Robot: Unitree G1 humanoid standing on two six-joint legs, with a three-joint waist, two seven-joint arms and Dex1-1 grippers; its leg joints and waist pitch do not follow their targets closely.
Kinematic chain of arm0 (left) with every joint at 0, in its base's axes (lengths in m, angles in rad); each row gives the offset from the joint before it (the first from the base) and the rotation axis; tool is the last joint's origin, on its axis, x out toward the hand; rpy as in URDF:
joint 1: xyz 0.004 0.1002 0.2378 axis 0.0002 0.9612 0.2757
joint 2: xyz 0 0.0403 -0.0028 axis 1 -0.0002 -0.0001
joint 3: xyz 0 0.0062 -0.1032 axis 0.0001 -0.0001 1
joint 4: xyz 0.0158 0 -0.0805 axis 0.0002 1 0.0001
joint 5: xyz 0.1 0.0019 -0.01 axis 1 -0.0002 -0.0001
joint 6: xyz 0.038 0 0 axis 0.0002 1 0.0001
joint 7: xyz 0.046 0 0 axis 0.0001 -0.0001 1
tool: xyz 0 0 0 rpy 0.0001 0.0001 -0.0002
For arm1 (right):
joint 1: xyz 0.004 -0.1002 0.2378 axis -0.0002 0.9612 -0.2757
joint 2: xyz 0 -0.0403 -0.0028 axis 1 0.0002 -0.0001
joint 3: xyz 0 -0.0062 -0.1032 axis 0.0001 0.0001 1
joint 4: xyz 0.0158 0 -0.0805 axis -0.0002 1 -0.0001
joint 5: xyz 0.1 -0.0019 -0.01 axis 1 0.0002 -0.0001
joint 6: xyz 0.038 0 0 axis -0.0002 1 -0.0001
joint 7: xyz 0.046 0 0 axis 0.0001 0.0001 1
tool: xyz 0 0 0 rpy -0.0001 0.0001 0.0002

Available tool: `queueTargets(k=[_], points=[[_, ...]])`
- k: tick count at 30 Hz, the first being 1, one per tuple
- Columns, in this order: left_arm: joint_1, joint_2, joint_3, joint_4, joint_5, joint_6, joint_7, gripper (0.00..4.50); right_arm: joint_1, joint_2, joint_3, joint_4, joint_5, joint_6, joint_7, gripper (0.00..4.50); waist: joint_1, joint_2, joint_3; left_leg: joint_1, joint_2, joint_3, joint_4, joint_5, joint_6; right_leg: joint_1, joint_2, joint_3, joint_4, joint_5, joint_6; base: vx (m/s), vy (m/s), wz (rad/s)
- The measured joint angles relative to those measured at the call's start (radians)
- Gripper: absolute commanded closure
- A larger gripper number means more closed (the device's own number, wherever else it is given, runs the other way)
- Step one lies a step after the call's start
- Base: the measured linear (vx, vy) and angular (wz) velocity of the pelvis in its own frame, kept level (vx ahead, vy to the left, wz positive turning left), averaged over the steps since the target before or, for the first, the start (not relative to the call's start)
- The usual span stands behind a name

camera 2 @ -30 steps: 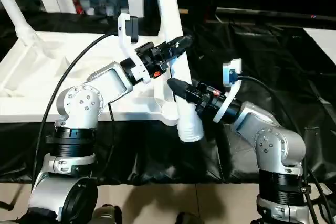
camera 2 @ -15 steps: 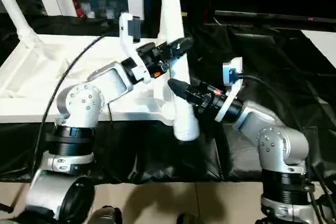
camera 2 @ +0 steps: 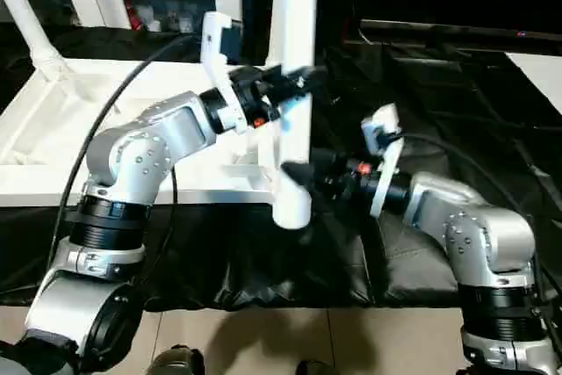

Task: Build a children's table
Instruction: Pick table leg

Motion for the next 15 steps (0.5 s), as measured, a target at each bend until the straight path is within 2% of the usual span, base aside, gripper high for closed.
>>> queueTargets(k=[10, 15], points=[[-0.015, 0.016, -0.032, 0.010, 0.000, 0.008, -0.061, 2.70, -0.016, -0.035, 0.063, 0.004, -0.008, 0.013, 0.040, 1.52, 0.000, -0.001, 0.000, 0.000, 0.000, 0.000, 0.000, 0.000, 0.000, 0.000, 0.000, 0.000, 0.000, 0.000, 0.000, 0.000, 0.000, 0.00], [-0.015, 0.026, -0.039, 0.010, 0.000, 0.009, -0.080, 2.70, -0.017, -0.048, 0.076, 0.004, -0.011, 0.016, 0.055, 1.52, 0.001, -0.001, -0.001, 0.000, 0.000, 0.000, 0.000, 0.000, 0.000, 0.000, 0.000, 0.000, 0.000, 0.000, 0.000, 0.000, 0.000, 0.00]])
